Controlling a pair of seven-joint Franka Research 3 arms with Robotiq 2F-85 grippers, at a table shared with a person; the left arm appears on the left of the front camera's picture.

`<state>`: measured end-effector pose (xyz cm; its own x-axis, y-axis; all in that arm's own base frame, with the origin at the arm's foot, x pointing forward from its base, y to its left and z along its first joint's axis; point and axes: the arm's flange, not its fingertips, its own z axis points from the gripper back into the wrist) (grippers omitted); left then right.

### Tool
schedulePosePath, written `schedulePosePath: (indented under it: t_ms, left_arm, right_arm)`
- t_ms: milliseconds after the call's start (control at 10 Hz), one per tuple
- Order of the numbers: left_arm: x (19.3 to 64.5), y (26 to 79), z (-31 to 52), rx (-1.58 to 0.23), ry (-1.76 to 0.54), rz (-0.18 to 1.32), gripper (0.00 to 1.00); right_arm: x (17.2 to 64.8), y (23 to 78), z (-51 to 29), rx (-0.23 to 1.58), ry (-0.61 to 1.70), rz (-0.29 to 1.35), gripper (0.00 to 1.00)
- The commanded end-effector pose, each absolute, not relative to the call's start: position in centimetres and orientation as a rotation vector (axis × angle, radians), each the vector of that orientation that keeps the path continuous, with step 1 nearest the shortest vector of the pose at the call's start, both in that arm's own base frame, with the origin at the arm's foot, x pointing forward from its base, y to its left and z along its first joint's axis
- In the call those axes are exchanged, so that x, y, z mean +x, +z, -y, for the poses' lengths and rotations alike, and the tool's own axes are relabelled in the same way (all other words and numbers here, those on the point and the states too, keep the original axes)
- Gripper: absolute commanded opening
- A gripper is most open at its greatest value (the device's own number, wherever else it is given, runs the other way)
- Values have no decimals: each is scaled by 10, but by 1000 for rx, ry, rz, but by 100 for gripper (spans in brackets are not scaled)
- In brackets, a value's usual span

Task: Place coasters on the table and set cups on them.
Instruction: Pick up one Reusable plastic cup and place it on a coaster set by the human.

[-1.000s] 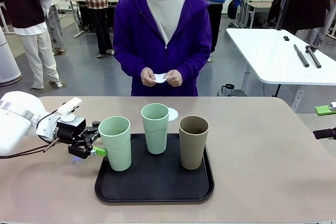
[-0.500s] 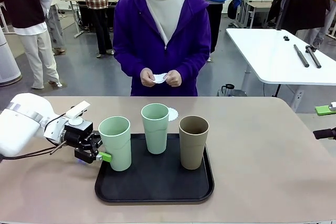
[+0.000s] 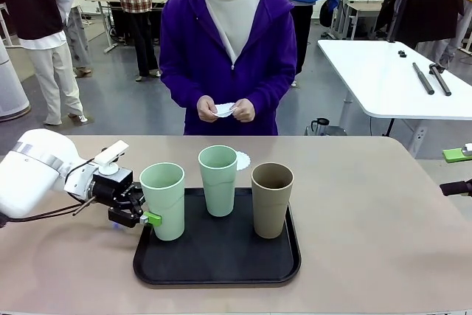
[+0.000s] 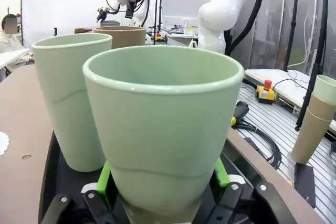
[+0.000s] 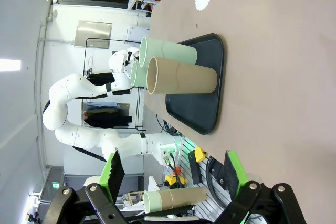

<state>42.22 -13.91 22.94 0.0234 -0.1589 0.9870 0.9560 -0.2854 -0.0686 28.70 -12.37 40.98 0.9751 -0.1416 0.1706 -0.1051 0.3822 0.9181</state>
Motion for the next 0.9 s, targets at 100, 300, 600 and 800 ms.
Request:
schedulePosePath:
  t_ms: [100, 300, 600, 800]
  left_arm:
    - [417, 240, 136, -1325, -1483, 966, 0]
    - [407, 292, 137, -1295, -1471, 1042, 0]
    - [398, 387, 149, -1222, -1455, 1086, 0]
    - [394, 438, 160, -1204, -1454, 1063, 0]
  right_arm:
    - [290, 410, 124, 1204, -21, 251, 100]
    - [290, 410, 124, 1204, -21, 251, 100]
    - [290, 410, 124, 1204, -21, 251, 100]
    - [290, 410, 124, 1204, -21, 251, 100]
